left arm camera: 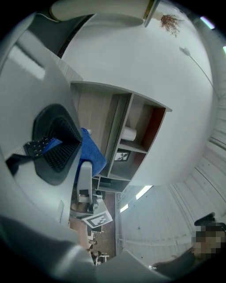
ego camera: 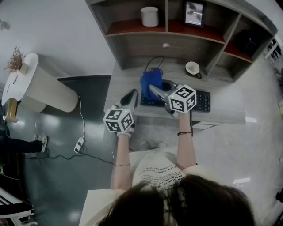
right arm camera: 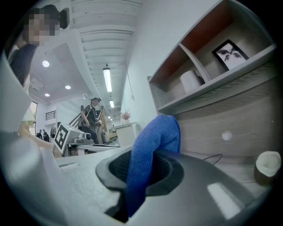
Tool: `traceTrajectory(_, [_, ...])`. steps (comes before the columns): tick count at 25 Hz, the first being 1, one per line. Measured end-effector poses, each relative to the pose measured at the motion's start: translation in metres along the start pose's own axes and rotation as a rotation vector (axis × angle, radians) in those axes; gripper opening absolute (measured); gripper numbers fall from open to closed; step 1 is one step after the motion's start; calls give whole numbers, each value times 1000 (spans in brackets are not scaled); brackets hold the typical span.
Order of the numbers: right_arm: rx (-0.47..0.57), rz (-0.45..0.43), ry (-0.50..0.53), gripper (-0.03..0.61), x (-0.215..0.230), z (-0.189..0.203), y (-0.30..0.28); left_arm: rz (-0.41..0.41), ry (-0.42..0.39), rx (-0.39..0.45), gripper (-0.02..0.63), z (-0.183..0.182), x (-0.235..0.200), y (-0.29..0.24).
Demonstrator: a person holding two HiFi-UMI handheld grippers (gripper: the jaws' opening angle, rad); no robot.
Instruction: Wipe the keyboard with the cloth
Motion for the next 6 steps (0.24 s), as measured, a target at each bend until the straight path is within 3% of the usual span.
traceTrajectory(6, [10, 6, -3, 58, 3, -2, 5, -8, -3, 3, 2, -1, 3, 1])
Point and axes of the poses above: the fingertips, and each gripper's own axes: y backward along the fingers, x to its right, z out of its underside, the point moved 4 cm from there along y, backward along the fingers, and after that the axes turned 9 degrees about z, right-handed, at the moved point
